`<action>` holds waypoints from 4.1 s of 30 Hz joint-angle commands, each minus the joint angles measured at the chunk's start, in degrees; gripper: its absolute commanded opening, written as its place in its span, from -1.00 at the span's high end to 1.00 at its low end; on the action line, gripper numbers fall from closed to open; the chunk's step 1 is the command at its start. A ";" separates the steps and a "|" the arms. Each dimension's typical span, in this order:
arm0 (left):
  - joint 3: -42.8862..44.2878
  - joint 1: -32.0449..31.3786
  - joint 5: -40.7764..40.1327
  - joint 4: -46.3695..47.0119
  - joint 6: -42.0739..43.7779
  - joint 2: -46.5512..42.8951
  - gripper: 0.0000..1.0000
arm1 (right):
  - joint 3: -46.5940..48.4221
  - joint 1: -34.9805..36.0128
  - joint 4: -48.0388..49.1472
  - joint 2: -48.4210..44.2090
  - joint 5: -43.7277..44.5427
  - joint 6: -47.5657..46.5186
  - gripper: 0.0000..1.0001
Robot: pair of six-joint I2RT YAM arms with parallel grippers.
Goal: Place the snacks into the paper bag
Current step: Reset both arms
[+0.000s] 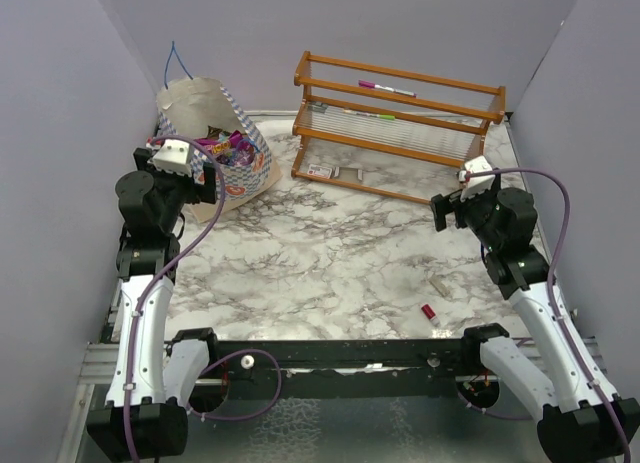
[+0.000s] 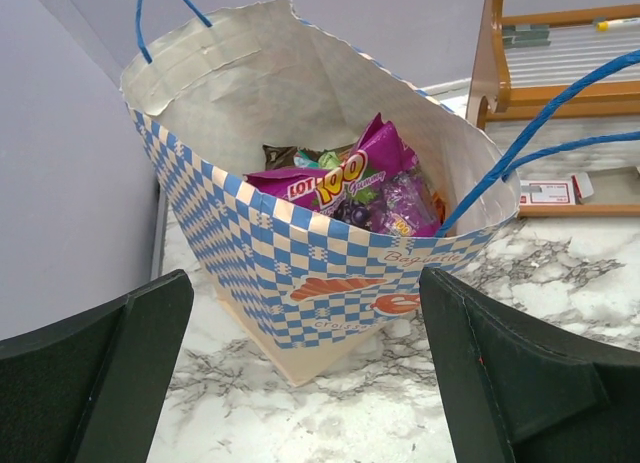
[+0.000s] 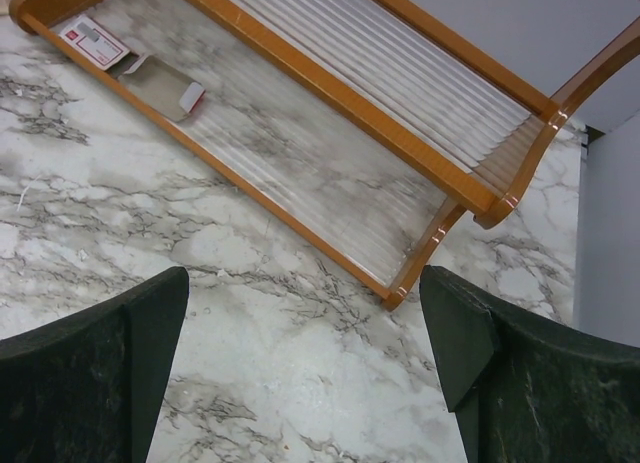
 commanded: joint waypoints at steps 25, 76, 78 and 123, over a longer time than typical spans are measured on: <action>-1.34 -0.28 -0.25 -1.56 -0.70 -1.23 -0.98 | 0.49 -4.93 -0.59 -9.58 -0.60 -0.08 -0.99; -0.90 -0.29 -4.85 -3.54 0.15 -1.83 -0.98 | -0.02 -5.74 -2.44 -10.14 -2.41 -3.69 -0.99; -0.66 -0.29 -4.73 -3.78 0.20 -1.89 -0.98 | -0.01 -5.74 -2.54 -10.15 -2.57 -3.81 -0.99; -1.09 -0.29 -3.77 -3.69 0.40 -1.32 -0.98 | -0.28 -5.82 -2.69 -9.33 -3.40 -4.26 -0.99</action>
